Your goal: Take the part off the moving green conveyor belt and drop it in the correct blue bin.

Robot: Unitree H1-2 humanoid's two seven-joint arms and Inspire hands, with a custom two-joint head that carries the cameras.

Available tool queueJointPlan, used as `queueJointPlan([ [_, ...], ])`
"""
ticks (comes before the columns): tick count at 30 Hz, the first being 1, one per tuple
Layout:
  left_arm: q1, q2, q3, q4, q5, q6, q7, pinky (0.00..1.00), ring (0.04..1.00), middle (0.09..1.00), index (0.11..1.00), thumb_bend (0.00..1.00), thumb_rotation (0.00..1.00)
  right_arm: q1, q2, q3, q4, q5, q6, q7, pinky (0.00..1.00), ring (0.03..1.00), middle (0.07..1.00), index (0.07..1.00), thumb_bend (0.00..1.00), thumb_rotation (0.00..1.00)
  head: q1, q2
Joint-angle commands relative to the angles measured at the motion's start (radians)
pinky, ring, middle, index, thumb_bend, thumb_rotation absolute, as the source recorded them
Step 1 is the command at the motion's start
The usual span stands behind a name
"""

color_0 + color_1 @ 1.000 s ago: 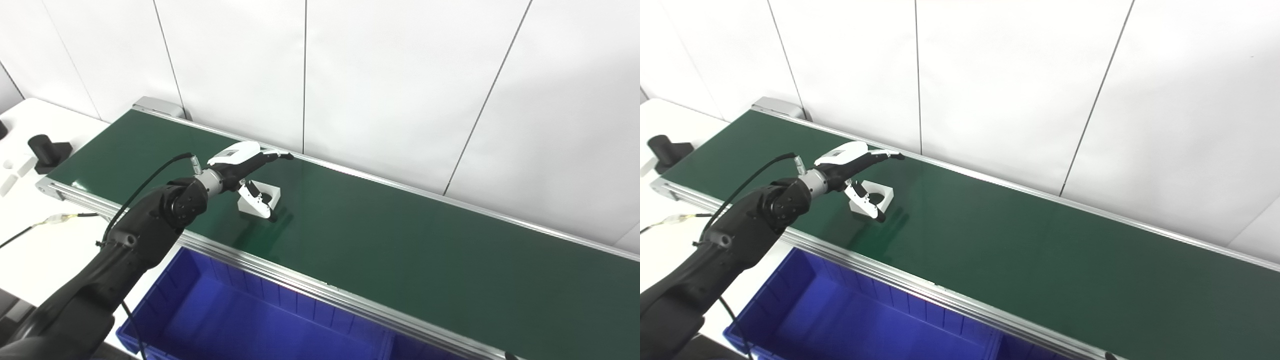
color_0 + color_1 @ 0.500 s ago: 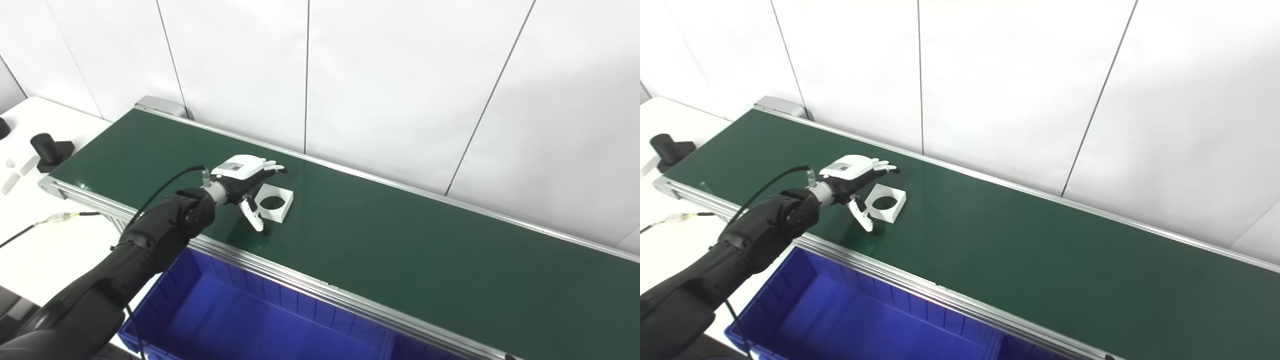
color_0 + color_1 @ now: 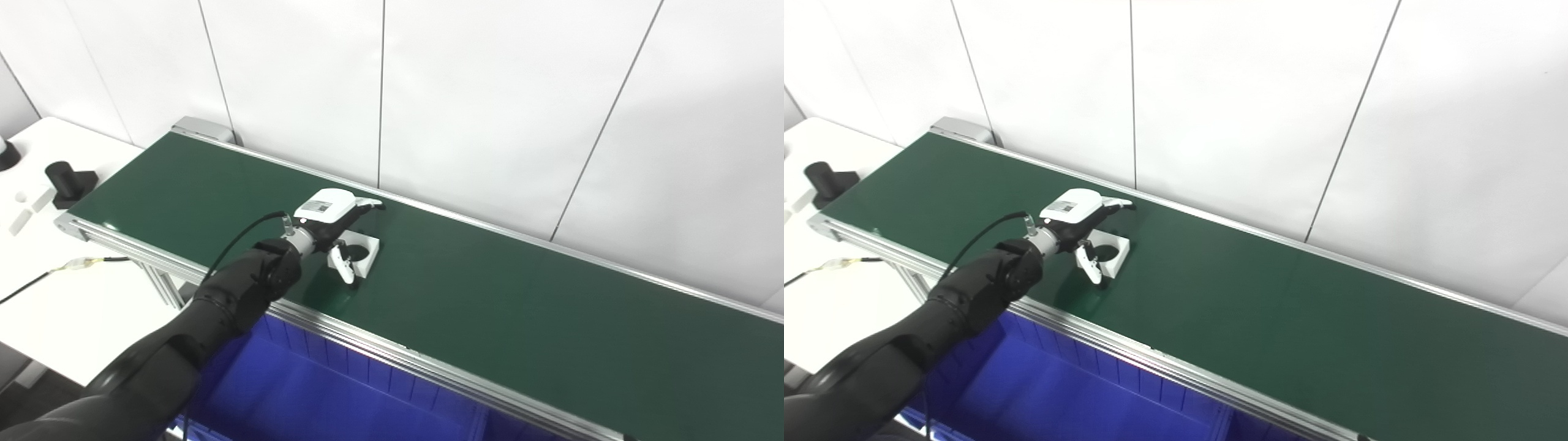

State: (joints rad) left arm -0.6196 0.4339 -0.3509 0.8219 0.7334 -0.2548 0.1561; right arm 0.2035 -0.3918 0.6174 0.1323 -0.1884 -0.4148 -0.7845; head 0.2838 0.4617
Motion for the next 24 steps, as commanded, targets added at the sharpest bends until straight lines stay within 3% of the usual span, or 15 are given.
queueJointPlan([
  [1, -0.052, -0.041, -0.004, 0.01, -0.014, -0.012, 0.039, 0.57, 0.67, 0.644, 0.721, 0.62, 0.01, 0.014, -0.004, -0.011, -0.035, -0.01, -0.055, -0.021, 0.75, 0.718, 0.757, 0.882, 0.93, 0.5, 0.002, 0.004],
  [2, -0.055, -0.046, -0.007, 0.01, -0.014, -0.005, 0.034, 0.45, 0.507, 0.557, 0.621, 0.54, 0.0, 0.017, -0.004, -0.013, -0.037, -0.012, -0.055, -0.021, 0.76, 0.717, 0.758, 0.885, 0.92, 0.51, 0.004, 0.005],
  [4, -0.058, -0.049, -0.017, -0.004, -0.007, 0.026, 0.0, 0.34, 0.403, 0.491, 0.547, 0.5, 0.0, 0.021, -0.005, -0.015, -0.042, -0.013, -0.055, -0.018, 0.77, 0.723, 0.764, 0.893, 0.92, 0.51, 0.004, 0.008],
  [8, -0.059, -0.043, -0.05, -0.058, 0.024, 0.146, -0.106, 0.26, 0.374, 0.456, 0.53, 0.5, 0.0, 0.024, 0.0, -0.022, -0.047, -0.005, -0.055, -0.012, 0.77, 0.723, 0.764, 0.887, 0.92, 0.5, 0.009, 0.011],
  [10, -0.061, -0.035, -0.072, -0.074, 0.043, 0.192, -0.143, 0.23, 0.4, 0.488, 0.499, 0.5, 0.0, 0.026, 0.004, -0.027, -0.049, -0.002, -0.055, -0.009, 0.77, 0.723, 0.763, 0.883, 0.93, 0.51, 0.008, 0.011],
  [13, -0.056, -0.028, -0.083, -0.098, 0.04, 0.241, -0.193, 0.27, 0.385, 0.464, 0.524, 0.5, 0.0, 0.03, 0.009, -0.034, -0.056, 0.004, -0.055, 0.002, 0.76, 0.72, 0.755, 0.888, 0.92, 0.5, 0.006, 0.012],
  [19, -0.04, -0.012, -0.09, -0.127, 0.035, 0.237, -0.214, 0.26, 0.37, 0.447, 0.533, 0.5, 0.0, 0.025, 0.018, -0.04, -0.047, -0.002, -0.055, -0.001, 0.79, 0.716, 0.751, 0.883, 0.93, 0.52, -0.006, 0.017],
  [21, -0.033, -0.009, -0.075, -0.139, 0.016, 0.21, -0.192, 0.26, 0.367, 0.447, 0.535, 0.5, 0.0, 0.025, 0.018, -0.041, -0.047, 0.001, -0.055, 0.004, 0.78, 0.713, 0.751, 0.881, 0.92, 0.51, -0.012, 0.021],
  [24, 0.006, 0.008, -0.003, -0.257, -0.063, 0.17, -0.178, 0.29, 0.377, 0.455, 0.533, 0.5, 0.0, 0.024, 0.021, -0.04, -0.047, -0.015, -0.055, -0.005, 0.75, 0.704, 0.743, 0.87, 0.92, 0.51, -0.051, 0.039],
])
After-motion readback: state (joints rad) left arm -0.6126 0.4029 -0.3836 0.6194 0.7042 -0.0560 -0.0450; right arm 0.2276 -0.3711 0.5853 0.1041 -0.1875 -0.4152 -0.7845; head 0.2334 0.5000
